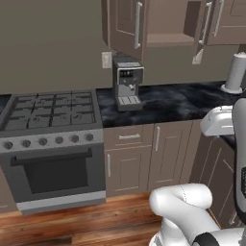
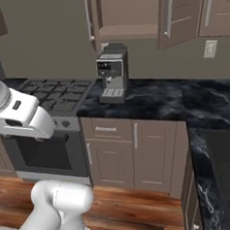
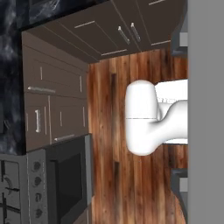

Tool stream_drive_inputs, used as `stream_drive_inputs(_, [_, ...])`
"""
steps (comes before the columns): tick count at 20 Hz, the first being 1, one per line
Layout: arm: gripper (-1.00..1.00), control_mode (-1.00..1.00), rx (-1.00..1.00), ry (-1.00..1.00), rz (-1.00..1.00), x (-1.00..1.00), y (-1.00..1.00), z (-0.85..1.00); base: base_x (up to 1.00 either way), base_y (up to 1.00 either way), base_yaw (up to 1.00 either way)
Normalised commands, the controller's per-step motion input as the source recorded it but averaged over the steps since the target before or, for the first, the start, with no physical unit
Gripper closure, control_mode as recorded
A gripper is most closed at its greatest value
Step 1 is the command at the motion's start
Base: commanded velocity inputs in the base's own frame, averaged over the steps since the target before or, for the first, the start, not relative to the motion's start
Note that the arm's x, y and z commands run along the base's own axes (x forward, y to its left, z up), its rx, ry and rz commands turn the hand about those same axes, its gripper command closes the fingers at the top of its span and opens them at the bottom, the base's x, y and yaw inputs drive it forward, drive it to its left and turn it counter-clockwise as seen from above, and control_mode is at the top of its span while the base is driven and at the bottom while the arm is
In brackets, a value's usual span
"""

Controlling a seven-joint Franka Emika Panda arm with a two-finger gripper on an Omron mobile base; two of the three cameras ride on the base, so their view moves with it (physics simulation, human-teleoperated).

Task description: Close all open cabinet doors.

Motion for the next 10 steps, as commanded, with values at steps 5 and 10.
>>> stream_drive_inputs(5, [-1.0,1.0,0.0,0.0,0.0,0.0,0.0,0.0,0.43,-0.5,0.0])
stream_drive_inputs(10, [-1.0,1.0,0.0,0.0,0.0,0.0,0.0,0.0,0.52,-0.42,0.0])
